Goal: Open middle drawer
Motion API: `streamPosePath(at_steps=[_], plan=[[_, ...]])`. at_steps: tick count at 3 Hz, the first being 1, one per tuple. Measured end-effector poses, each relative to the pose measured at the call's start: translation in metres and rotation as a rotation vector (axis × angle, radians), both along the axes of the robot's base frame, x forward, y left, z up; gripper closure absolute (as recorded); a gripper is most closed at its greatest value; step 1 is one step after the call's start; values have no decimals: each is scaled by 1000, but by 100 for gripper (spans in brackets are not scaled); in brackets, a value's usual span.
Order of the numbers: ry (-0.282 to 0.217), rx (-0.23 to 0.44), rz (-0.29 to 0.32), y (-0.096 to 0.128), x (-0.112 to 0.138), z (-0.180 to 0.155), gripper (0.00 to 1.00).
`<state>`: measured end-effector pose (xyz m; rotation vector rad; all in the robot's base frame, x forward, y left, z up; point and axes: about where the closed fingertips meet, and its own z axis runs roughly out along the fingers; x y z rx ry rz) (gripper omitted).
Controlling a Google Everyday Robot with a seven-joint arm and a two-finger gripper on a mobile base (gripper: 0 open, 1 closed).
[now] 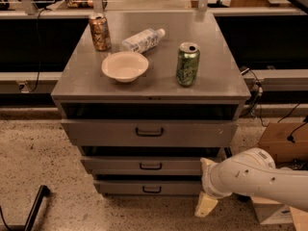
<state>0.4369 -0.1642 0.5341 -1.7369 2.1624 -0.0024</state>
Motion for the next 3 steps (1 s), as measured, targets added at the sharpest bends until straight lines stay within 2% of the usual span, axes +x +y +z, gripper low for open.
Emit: streamPosePath(at_steps=[1,2,3], plan=[[-1,4,19,0,1,-7,0],[-26,39,70,3,7,-16,0],[-61,117,133,10,21,-32,0]])
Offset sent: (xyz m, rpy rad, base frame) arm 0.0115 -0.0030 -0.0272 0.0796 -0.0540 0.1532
